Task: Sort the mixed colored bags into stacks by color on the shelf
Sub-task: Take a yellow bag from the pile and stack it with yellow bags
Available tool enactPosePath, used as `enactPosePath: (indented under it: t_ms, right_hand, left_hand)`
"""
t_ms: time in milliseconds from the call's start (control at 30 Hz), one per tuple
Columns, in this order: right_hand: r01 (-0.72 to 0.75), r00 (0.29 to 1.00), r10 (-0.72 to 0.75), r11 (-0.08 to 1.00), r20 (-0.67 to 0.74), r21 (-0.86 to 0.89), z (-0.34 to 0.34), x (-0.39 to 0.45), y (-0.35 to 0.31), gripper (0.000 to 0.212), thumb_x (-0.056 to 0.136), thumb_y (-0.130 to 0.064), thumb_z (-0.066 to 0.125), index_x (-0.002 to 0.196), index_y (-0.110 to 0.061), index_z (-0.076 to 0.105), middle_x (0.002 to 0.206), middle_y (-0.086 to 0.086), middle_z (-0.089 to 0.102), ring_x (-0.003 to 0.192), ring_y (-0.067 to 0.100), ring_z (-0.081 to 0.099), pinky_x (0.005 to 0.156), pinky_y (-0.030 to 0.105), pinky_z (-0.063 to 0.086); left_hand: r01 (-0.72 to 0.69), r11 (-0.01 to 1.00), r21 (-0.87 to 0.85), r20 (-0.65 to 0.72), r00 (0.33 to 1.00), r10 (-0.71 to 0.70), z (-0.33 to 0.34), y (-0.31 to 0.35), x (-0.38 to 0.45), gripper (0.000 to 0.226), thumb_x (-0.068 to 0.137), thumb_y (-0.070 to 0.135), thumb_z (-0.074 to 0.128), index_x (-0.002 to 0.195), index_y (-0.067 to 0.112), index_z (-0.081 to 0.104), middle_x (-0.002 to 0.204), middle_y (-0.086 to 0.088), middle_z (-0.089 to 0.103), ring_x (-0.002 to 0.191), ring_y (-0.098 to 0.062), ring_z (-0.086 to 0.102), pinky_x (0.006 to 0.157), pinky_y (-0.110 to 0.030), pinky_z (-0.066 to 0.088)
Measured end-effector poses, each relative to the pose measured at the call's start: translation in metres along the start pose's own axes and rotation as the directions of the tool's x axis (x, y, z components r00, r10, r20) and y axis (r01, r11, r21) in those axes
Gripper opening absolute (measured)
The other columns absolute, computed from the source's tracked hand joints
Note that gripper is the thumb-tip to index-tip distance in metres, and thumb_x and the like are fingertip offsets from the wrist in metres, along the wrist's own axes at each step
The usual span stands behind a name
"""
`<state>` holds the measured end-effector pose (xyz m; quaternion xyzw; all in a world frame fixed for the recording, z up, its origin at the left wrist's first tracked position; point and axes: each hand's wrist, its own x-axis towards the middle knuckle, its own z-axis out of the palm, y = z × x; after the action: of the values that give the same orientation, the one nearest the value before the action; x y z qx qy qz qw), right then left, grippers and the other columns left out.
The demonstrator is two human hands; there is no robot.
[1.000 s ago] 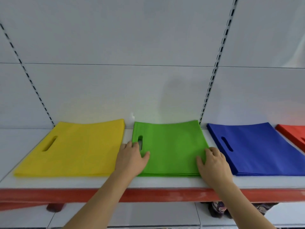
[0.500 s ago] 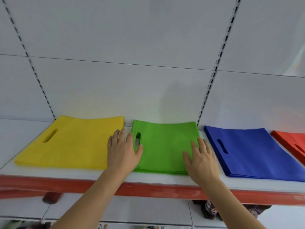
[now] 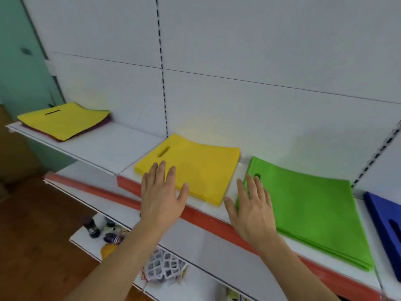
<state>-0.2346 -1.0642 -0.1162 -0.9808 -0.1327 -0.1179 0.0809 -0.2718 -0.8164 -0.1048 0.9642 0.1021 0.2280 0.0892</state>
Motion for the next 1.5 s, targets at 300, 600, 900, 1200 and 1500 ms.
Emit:
enactPosePath:
  t_ms: [300, 600, 900, 1200, 1500]
  right_hand:
    - [0.168, 0.986, -0.169, 0.986, 0.019, 0.018, 0.023, 0.032, -0.173, 0.082, 0.104, -0.069, 0.013, 0.166, -0.017, 0.027, 0.176, 0.012, 0.012, 0.163, 0.033, 0.004, 0.129, 0.053, 0.015]
    - [0.268, 0.962, -0.268, 0.963, 0.053, 0.011, 0.067, 0.062, -0.333, 0.087, 0.102, -0.069, 0.008, 0.165, -0.014, 0.029, 0.174, 0.014, 0.020, 0.162, 0.034, 0.011, 0.128, 0.056, 0.020]
    - [0.333, 0.941, -0.335, 0.942, 0.056, 0.033, 0.108, 0.157, -0.455, 0.083, 0.104, -0.068, 0.006, 0.168, -0.017, 0.017, 0.176, 0.012, 0.006, 0.163, 0.032, 0.001, 0.130, 0.053, 0.012]
    - [0.332, 0.942, -0.334, 0.941, 0.027, 0.066, 0.134, 0.275, -0.546, 0.089, 0.099, -0.067, 0.000, 0.165, -0.015, 0.032, 0.173, 0.015, 0.020, 0.161, 0.035, 0.014, 0.126, 0.054, 0.021]
    - [0.253, 0.963, -0.254, 0.967, 0.091, 0.018, 0.174, 0.343, -0.593, 0.082, 0.102, -0.067, 0.012, 0.163, -0.017, 0.036, 0.173, 0.012, 0.022, 0.161, 0.035, 0.012, 0.126, 0.055, 0.022]
  left_hand:
    - [0.146, 0.984, 0.104, 0.039, 0.988, -0.150, -0.052, -0.165, -0.002, 0.073, 0.104, 0.064, 0.023, 0.163, 0.021, 0.030, 0.173, -0.010, 0.018, 0.160, -0.031, 0.008, 0.129, -0.052, 0.014]
    - [0.224, 0.957, 0.185, 0.052, 0.970, -0.237, -0.077, -0.318, 0.005, 0.076, 0.103, 0.068, 0.013, 0.163, 0.025, 0.029, 0.173, -0.009, 0.018, 0.161, -0.031, 0.006, 0.130, -0.055, 0.009]
    - [0.276, 0.938, 0.211, 0.049, 0.955, -0.292, -0.064, -0.432, 0.068, 0.075, 0.103, 0.067, 0.014, 0.163, 0.025, 0.032, 0.173, -0.008, 0.020, 0.161, -0.030, 0.006, 0.129, -0.057, 0.009]
    - [0.272, 0.926, 0.263, 0.061, 0.953, -0.298, -0.057, -0.527, 0.178, 0.069, 0.105, 0.064, 0.022, 0.161, 0.025, 0.034, 0.170, -0.005, 0.026, 0.161, -0.027, 0.011, 0.130, -0.054, 0.010]
    - [0.226, 0.956, 0.187, 0.116, 0.961, -0.250, -0.027, -0.596, 0.257, 0.066, 0.106, 0.061, 0.029, 0.160, 0.023, 0.038, 0.170, -0.005, 0.027, 0.160, -0.027, 0.013, 0.129, -0.052, 0.013]
